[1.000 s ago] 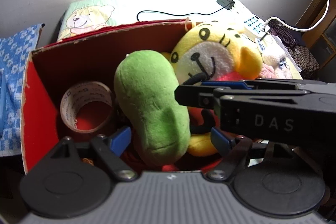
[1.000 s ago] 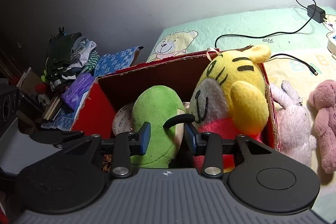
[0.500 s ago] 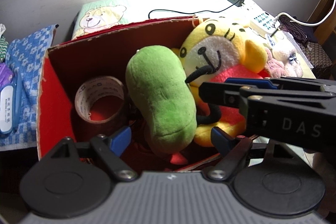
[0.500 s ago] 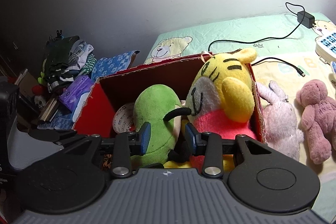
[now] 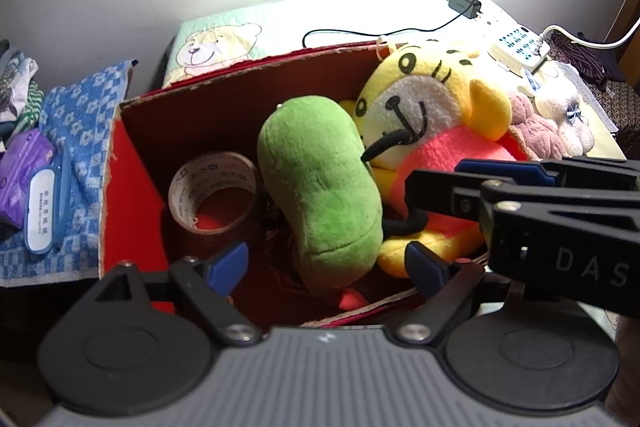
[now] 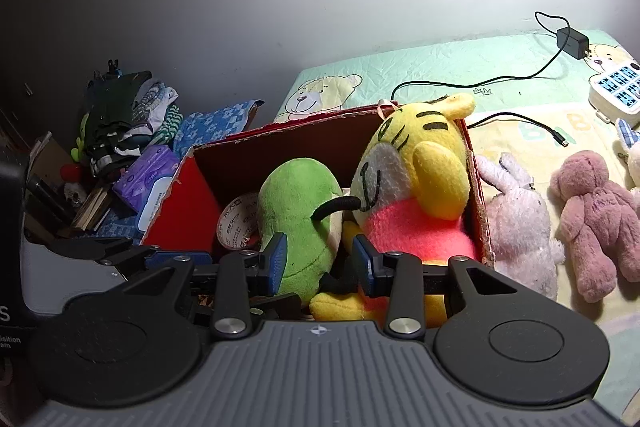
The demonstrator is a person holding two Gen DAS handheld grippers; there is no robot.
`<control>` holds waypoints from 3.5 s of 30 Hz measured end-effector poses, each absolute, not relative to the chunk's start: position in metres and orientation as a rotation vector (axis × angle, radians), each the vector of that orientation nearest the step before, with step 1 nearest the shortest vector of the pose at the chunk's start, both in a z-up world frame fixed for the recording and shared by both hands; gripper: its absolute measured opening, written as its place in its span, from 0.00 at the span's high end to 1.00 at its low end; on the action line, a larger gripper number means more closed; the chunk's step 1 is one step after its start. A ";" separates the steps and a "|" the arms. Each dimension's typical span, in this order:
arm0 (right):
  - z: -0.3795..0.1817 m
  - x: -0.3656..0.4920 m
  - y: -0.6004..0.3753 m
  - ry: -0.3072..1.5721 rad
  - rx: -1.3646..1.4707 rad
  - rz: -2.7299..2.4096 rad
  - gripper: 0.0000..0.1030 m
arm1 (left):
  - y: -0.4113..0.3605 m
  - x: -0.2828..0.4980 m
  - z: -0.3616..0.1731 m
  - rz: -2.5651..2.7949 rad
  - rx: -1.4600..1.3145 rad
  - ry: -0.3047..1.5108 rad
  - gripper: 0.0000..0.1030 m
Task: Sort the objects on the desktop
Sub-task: 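Lower the green plush into the red box and open the right tool, then move the right tool out of the box to the white bear with blue bow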
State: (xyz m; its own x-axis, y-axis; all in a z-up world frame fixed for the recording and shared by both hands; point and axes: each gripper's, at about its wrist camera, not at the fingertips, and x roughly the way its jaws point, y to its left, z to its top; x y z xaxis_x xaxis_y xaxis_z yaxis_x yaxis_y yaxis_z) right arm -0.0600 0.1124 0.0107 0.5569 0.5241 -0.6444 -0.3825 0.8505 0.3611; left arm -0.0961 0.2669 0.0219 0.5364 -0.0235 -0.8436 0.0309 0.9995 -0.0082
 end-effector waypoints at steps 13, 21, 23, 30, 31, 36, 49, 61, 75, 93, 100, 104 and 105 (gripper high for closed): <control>0.014 -0.073 0.102 0.795 0.180 0.513 0.61 | 0.257 -0.101 0.026 0.037 0.049 0.990 0.12; 0.018 -0.079 0.096 0.780 0.188 0.508 0.62 | 0.250 -0.105 0.028 0.073 0.080 0.975 0.11; 0.018 -0.081 0.094 0.777 0.192 0.507 0.62 | 0.249 -0.106 0.029 0.082 0.088 0.971 0.09; 0.020 -0.083 0.091 0.765 0.207 0.504 0.62 | 0.247 -0.111 0.036 0.117 0.104 0.950 0.04; 0.020 -0.083 0.091 0.764 0.208 0.503 0.62 | 0.247 -0.112 0.037 0.122 0.107 0.948 0.04; 0.020 -0.084 0.091 0.765 0.206 0.502 0.62 | 0.249 -0.113 0.039 0.134 0.110 0.949 0.04; 0.023 -0.093 0.080 0.753 0.213 0.494 0.62 | 0.239 -0.120 0.043 0.151 0.134 0.940 0.04; 0.023 -0.088 0.046 0.751 0.255 0.527 0.62 | 0.211 -0.123 0.053 0.214 0.158 0.921 0.04; 0.022 -0.082 -0.017 0.756 0.281 0.521 0.61 | 0.143 -0.113 0.060 0.207 0.196 0.910 0.03; 0.008 -0.061 -0.092 0.792 0.312 0.499 0.61 | 0.065 -0.082 0.045 0.174 0.221 0.950 0.03; 0.000 -0.050 -0.117 0.809 0.332 0.489 0.61 | 0.039 -0.068 0.036 0.158 0.236 0.973 0.03; -0.008 -0.044 -0.132 0.825 0.344 0.469 0.61 | 0.025 -0.057 0.028 0.142 0.242 0.992 0.03; -0.010 -0.042 -0.136 0.830 0.351 0.464 0.61 | 0.020 -0.055 0.026 0.136 0.244 0.996 0.03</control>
State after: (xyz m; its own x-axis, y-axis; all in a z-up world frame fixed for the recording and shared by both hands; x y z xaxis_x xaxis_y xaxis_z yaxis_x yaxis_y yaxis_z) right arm -0.0416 -0.1364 -0.0100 0.5850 0.5225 -0.6203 -0.2551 0.8445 0.4708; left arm -0.0547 0.0204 0.0258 0.5379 0.2243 -0.8127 -0.0018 0.9643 0.2649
